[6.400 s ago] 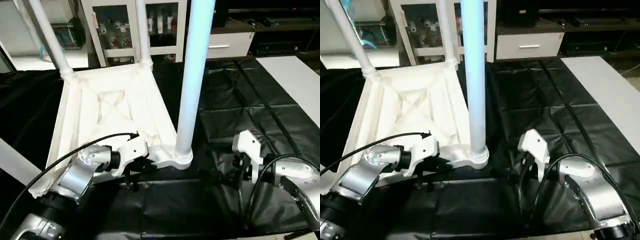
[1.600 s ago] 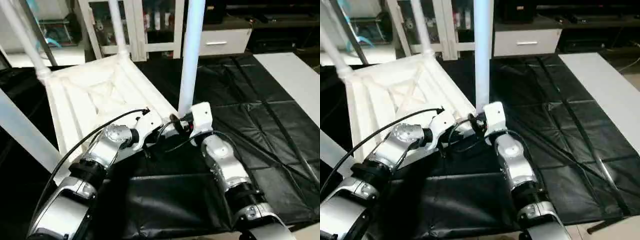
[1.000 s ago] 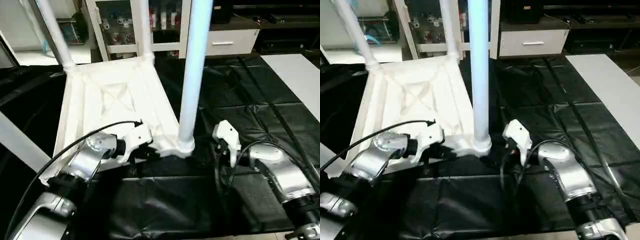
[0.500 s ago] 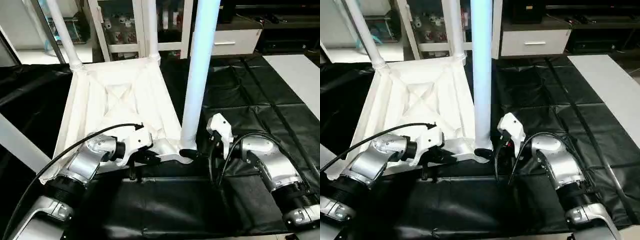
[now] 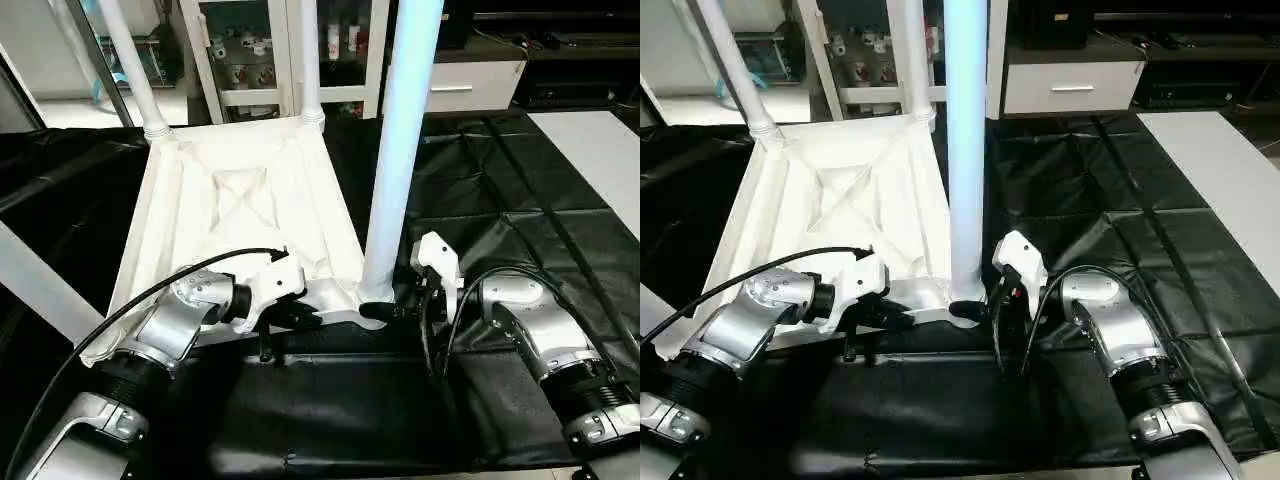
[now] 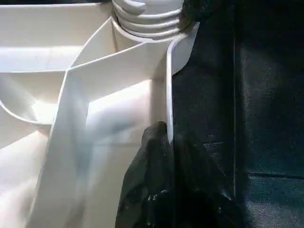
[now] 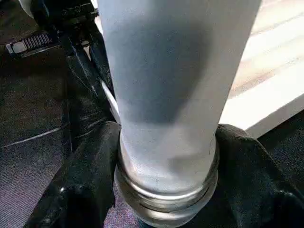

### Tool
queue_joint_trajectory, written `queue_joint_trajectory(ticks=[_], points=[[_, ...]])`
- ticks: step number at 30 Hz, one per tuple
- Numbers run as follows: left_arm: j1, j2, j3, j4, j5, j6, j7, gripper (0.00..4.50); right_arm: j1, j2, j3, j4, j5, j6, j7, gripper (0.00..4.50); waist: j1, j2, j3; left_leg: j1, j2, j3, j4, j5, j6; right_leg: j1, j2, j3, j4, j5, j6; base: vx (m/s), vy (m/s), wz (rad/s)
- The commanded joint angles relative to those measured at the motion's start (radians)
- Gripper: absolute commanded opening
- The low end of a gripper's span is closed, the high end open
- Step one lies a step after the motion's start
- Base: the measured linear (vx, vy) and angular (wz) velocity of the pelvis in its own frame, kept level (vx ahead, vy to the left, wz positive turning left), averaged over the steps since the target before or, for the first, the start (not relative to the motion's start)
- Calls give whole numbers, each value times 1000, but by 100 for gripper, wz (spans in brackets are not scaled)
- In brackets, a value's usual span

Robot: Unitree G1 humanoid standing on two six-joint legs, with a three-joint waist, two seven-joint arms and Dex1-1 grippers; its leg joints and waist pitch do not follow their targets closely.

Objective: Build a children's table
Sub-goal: Rotate leg to tighten

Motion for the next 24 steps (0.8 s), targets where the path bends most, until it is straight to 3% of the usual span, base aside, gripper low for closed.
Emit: queue_joint_trajectory(ticks=[1,5,6,7,8,9,10,13,15,17,18,20,22,23,24], points=[[22,2,-44,20,16,16,-25,0,-23,10,-8,15,-5,-12,-8,276,1,-13,-67,21,92,-38,-71,-62,129,46,-65,32,-42,-6,-290,0,0,0],[20,1,-39,28,15,17,-17,0,-23,32,-30,29,-7,-27,-60,271,-2,-14,-64,21,92,-39,-75,-97,112,44,-64,33,-45,-52,-286,0,0,0],[16,-9,-30,38,13,23,3,0,-30,72,-71,61,-18,-60,-189,271,-3,-15,-63,21,92,-38,-75,-106,108,44,-65,34,-47,-62,-285,0,0,0],[13,-15,-27,44,13,26,10,0,-34,91,-92,76,-20,-65,-250,270,-7,-14,-62,20,91,-37,-75,-112,101,40,-67,36,-48,-70,-285,0,0,0],[10,-19,-25,50,12,27,16,0,-38,109,-111,91,-20,-68,-304,270,-20,-13,-59,17,88,-43,-83,-161,65,43,-67,36,-54,-134,-273,0,0,0],[4,-28,-22,62,13,26,28,0,-37,128,-130,100,-17,-74,-354,269,-27,-17,-60,18,89,-44,-84,-173,54,44,-66,35,-56,-149,-267,0,0,0],[-8,-42,-19,84,19,18,50,0,-32,154,-151,105,-16,-87,-418,269,-34,-14,-58,22,87,-43,-85,-202,40,38,-65,36,-61,-179,-260,0,0,0],[-34,-72,-12,125,25,8,92,0,-23,212,-194,120,-24,-113,-579,269,-44,-12,-59,22,87,-42,-87,-209,20,36,-62,38,-62,-171,-253,0,0,0],[-52,-95,-6,152,28,9,123,0,-26,248,-224,142,-29,-119,-691,269,-50,-12,-62,20,85,-43,-86,-202,23,39,-64,38,-60,-140,-257,0,0,0],[-88,-136,7,204,38,9,187,0,-37,288,-229,186,-80,-147,-854,268,-48,-19,-61,19,86,-41,-85,-187,34,37,-65,38,-60,-124,-262,0,0,0],[-95,-144,10,214,40,8,201,0,-40,296,-228,195,-91,-153,-885,268,-48,-15,-61,22,83,-41,-85,-190,29,36,-65,38,-62,-138,-259,0,0,0],[-132,-178,29,258,46,3,265,0,-58,326,-215,236,-173,-173,-1093,268,-49,-28,-61,21,82,-40,-86,-177,22,34,-63,38,-62,-144,-255,0,0,0],[-151,-192,38,282,51,-3,296,0,-71,353,-210,259,-201,-183,-1186,267,-44,-21,-63,19,82,-41,-83,-161,37,39,-68,38,-60,-123,-255,0,0,0],[-158,-197,43,290,53,-6,306,0,-77,370,-202,267,-218,-192,-1219,267,-45,-33,-64,18,83,-39,-82,-148,45,39,-67,38,-59,-112,-255,0,0,0],[-159,-199,46,291,52,-7,310,0,-79,379,-192,268,-231,-199,-1229,267,-40,-25,-65,18,82,-39,-80,-115,63,38,-68,38,-55,-85,-259,0,0,0]])
